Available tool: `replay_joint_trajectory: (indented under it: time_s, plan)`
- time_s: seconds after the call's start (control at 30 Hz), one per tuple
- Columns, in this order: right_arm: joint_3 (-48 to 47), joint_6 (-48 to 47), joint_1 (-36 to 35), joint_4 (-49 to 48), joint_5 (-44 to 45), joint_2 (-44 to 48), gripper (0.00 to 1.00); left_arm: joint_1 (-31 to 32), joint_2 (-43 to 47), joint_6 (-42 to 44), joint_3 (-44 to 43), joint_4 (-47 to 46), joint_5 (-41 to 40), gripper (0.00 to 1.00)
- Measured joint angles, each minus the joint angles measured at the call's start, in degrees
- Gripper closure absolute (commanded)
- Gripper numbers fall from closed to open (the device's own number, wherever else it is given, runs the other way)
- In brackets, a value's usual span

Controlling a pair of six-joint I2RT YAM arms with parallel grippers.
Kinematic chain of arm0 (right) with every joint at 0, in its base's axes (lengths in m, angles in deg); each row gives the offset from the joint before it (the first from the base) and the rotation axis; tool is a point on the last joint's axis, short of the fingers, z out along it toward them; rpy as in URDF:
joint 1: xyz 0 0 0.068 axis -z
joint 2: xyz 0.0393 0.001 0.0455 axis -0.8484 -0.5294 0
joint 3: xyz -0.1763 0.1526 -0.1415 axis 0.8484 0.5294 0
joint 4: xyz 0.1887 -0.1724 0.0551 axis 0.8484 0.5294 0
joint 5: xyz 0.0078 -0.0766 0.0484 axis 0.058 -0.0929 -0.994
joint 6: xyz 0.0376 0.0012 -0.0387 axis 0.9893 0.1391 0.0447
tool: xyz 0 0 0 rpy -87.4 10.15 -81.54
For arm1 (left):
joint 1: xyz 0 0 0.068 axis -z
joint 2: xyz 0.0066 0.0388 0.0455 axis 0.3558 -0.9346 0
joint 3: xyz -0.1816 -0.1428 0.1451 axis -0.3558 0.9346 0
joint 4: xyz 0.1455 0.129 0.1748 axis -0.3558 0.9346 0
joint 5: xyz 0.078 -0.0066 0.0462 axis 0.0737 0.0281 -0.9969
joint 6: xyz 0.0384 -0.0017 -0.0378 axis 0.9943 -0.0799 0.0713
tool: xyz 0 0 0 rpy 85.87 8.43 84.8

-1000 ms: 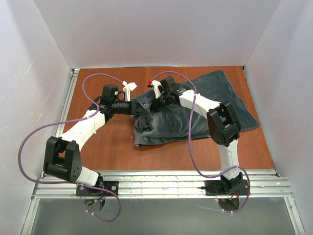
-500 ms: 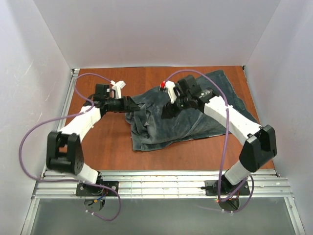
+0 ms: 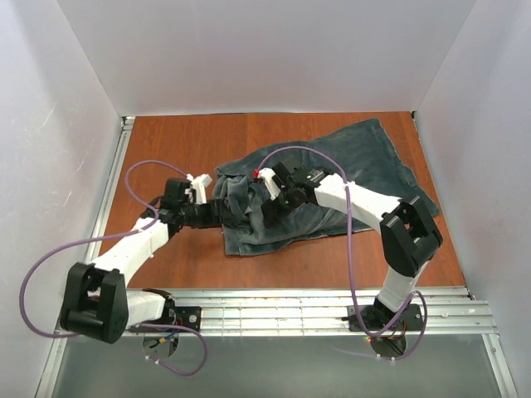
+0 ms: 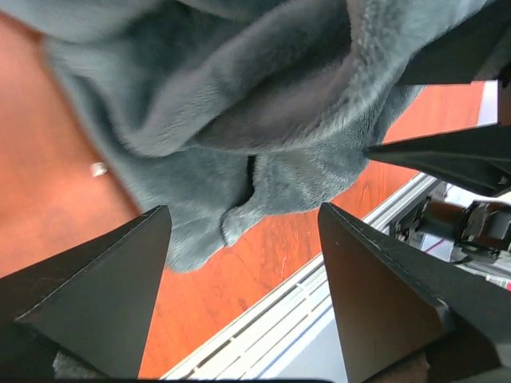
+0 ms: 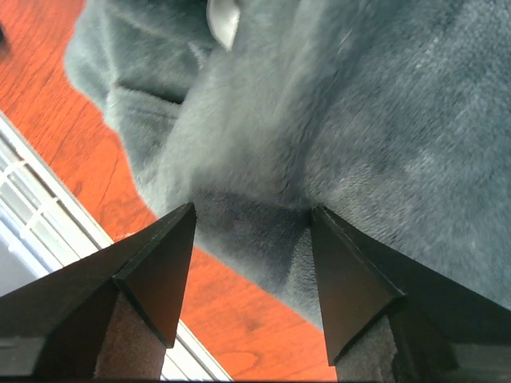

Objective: Put the pillow into the pillowcase

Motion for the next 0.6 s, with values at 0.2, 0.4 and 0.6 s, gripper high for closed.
replay_joint_trajectory:
  time_s: [0.2, 0.4, 0.6]
  plan:
    - [0.0, 2.5, 0.1, -1.6, 0.4, -3.4, 0.62, 6.3, -10.3, -4.3, -0.8, -6.9, -4.2, 0.44]
    - [-0.9, 3.2, 1.0, -2.0, -0.5, -5.4, 0.99, 6.4, -20.1, -6.6, -3.4, -8.8, -6.6, 1.00]
    - [-3.5, 4.9, 5.2, -2.4, -5.9, -10.4, 0.99, 6.4, -18.8, -1.8, -6.9, -2.7, -4.2, 1.00]
